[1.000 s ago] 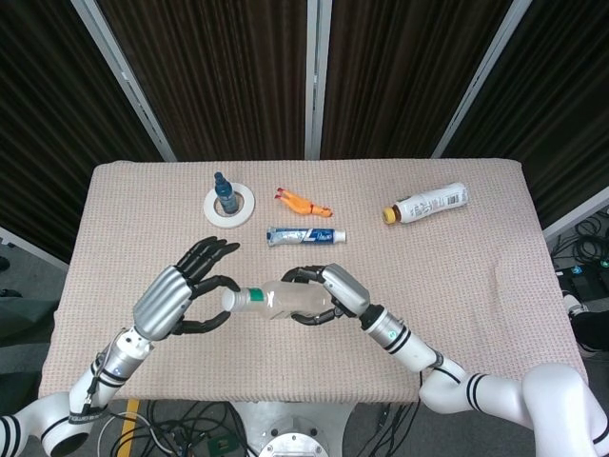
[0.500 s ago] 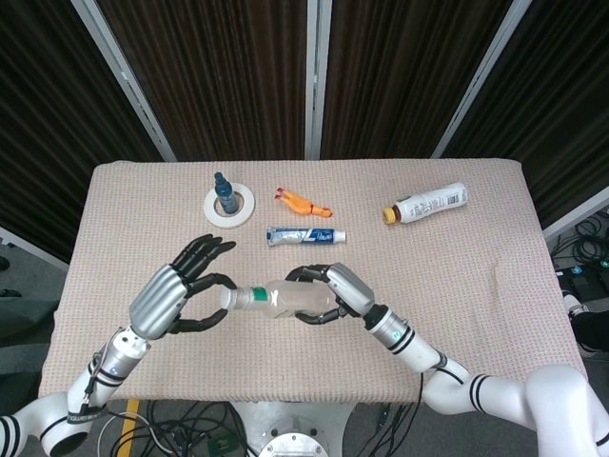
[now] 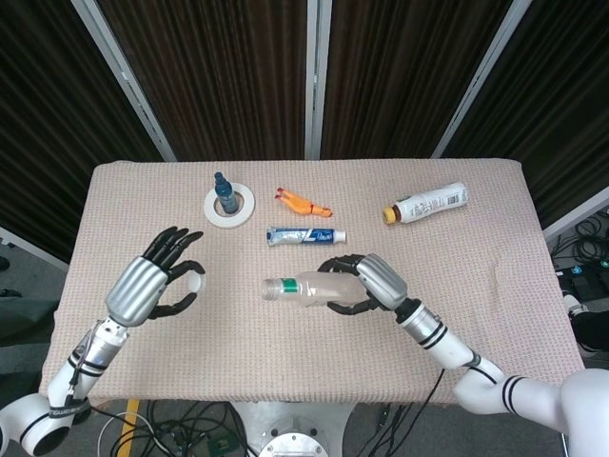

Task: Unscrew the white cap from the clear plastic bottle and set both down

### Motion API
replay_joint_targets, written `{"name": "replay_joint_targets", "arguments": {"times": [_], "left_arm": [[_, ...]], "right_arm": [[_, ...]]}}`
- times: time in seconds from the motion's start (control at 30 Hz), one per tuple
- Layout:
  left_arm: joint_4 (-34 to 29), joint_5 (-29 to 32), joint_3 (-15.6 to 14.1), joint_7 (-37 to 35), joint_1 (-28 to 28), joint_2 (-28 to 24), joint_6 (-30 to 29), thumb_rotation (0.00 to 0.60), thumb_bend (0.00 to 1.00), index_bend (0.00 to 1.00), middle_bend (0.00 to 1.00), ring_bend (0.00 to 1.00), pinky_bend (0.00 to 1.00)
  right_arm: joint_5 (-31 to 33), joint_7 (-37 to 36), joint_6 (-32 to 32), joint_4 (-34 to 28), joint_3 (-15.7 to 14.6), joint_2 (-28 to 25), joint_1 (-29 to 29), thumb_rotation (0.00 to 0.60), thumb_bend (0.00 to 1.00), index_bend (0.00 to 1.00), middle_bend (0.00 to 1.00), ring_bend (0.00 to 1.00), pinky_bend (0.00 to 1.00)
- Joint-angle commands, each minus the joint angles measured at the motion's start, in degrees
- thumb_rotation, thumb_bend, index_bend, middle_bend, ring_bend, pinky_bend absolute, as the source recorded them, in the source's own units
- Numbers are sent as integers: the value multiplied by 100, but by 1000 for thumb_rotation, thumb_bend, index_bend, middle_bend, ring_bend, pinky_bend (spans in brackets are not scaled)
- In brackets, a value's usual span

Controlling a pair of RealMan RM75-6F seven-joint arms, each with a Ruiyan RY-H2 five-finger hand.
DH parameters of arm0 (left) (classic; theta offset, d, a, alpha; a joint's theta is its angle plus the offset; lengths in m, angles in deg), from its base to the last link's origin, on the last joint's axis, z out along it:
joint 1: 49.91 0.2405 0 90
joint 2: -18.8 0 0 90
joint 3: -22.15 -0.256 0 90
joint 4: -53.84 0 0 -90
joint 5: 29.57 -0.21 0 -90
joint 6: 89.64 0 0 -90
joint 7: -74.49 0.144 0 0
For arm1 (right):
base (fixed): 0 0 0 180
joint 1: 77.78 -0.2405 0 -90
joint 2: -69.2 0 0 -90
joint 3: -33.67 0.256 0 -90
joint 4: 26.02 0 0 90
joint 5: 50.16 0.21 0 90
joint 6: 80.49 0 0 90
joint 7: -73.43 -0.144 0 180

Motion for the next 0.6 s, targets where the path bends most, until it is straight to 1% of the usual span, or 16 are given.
{"name": "replay_joint_targets", "arguments": {"times": [0.03, 0.13, 0.2, 0.33, 0.4, 0.47, 0.5, 0.53, 0.57, 0.6], "left_arm": [[452, 442, -145, 543, -33, 252, 669, 600, 324, 451, 61, 0, 0], [701, 746, -172, 1142, -125, 485, 1145, 600, 325, 440, 61, 0, 0], [780, 921, -195, 1414, -182, 601, 1424, 600, 326, 425, 61, 0, 0], [855, 1212, -211, 1515, -282, 804, 1868, 600, 325, 377, 61, 0, 0], [879, 1257, -202, 1490, -308, 865, 1941, 600, 324, 327, 61, 0, 0], [846, 1295, -195, 1406, -325, 871, 2000, 600, 320, 257, 61, 0, 0], [813, 1306, -183, 1363, -326, 854, 1999, 600, 300, 231, 60, 0, 0], [781, 1305, -151, 1317, -308, 836, 1929, 600, 259, 203, 60, 0, 0], [765, 1295, -124, 1278, -278, 827, 1836, 600, 209, 185, 60, 0, 0], [747, 1284, -97, 1232, -240, 813, 1730, 600, 183, 178, 60, 0, 0]], "right_arm": [[76, 425, 9, -169, -26, -327, 144, 600, 409, 709, 575, 447, 545], [113, 642, -42, -343, 5, -517, 221, 600, 409, 709, 575, 447, 545], [151, 723, -50, -450, 28, -609, 261, 600, 409, 708, 575, 447, 545], [232, 988, 101, -609, -5, -756, 322, 600, 409, 707, 575, 446, 545], [267, 1076, 224, -654, -36, -786, 326, 600, 409, 707, 575, 446, 545], [314, 1197, 403, -698, -67, -810, 310, 600, 409, 706, 575, 445, 545], [341, 1280, 490, -710, -75, -818, 298, 600, 409, 705, 575, 445, 544], [386, 1412, 634, -725, -76, -825, 264, 600, 409, 705, 575, 444, 544], [424, 1510, 751, -735, -85, -821, 240, 600, 409, 704, 575, 443, 543], [464, 1601, 861, -743, -96, -812, 222, 600, 409, 703, 574, 443, 539]]}}
